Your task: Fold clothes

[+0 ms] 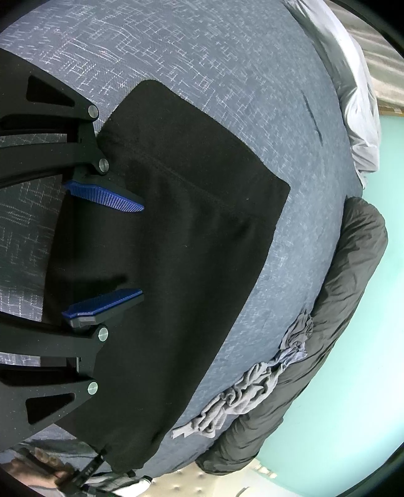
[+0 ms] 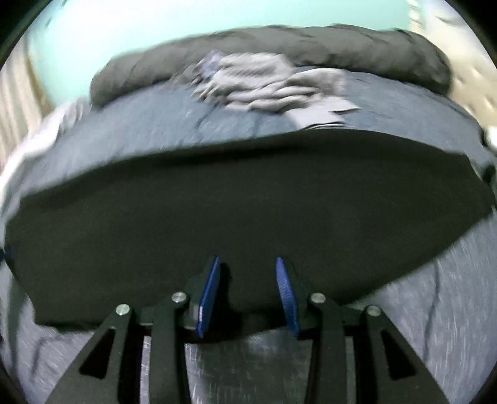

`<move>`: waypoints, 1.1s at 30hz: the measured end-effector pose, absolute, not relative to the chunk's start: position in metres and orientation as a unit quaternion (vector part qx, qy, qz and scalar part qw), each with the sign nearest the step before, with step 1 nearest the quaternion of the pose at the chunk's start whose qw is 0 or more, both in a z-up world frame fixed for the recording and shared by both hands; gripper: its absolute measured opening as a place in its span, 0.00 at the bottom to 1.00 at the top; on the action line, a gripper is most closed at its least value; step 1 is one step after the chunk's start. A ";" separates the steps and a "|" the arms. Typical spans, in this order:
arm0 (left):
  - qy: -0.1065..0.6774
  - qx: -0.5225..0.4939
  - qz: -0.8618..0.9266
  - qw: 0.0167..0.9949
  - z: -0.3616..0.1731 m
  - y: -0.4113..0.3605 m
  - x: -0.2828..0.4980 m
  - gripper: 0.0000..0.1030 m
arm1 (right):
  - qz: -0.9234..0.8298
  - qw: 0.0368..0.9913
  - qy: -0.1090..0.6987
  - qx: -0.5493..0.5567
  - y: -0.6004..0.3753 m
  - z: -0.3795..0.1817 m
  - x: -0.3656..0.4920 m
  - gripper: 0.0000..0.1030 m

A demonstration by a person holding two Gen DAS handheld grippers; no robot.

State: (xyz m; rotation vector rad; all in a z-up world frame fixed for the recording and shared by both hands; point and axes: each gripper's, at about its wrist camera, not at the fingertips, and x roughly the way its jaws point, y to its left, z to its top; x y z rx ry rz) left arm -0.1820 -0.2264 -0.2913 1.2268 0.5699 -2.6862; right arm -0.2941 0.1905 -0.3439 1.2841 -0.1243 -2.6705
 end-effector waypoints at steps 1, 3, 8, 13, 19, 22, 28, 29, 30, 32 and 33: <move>0.191 0.407 -0.891 0.067 -0.291 -0.228 -0.182 0.54 | -0.899 0.077 -0.052 0.428 0.199 -0.341 -0.289 0.37; 0.197 0.403 -0.891 0.069 -0.289 -0.230 -0.180 0.54 | -0.901 0.062 -0.074 0.422 0.214 -0.336 -0.279 0.37; 0.199 0.403 -0.891 0.067 -0.288 -0.230 -0.175 0.56 | -0.893 0.075 -0.132 0.423 0.225 -0.333 -0.253 0.38; 0.198 0.400 -0.892 0.069 -0.284 -0.233 -0.171 0.56 | -0.876 0.191 -0.121 0.427 0.163 -0.335 -0.225 0.38; 0.207 0.389 -0.895 0.070 -0.275 -0.240 -0.154 0.56 | -0.856 0.281 -0.044 0.432 0.069 -0.338 -0.207 0.42; 0.204 0.386 -0.897 0.073 -0.273 -0.242 -0.145 0.56 | -0.848 0.295 -0.001 0.440 0.032 -0.342 -0.207 0.43; 0.214 0.379 -0.897 0.076 -0.270 -0.253 -0.131 0.56 | -0.835 0.303 0.059 0.456 -0.012 -0.352 -0.210 0.43; 0.216 0.378 -0.897 0.077 -0.270 -0.255 -0.130 0.56 | -0.834 0.303 0.066 0.457 -0.016 -0.354 -0.209 0.43; 0.218 0.377 -0.897 0.076 -0.270 -0.257 -0.129 0.56 | -0.835 0.301 0.073 0.455 -0.019 -0.354 -0.208 0.43; 0.222 0.375 -0.897 0.076 -0.270 -0.260 -0.127 0.56 | -0.838 0.296 0.093 0.448 -0.025 -0.355 -0.207 0.43; 0.223 0.374 -0.897 0.075 -0.269 -0.260 -0.127 0.56 | -0.841 0.294 0.097 0.443 -0.027 -0.355 -0.208 0.43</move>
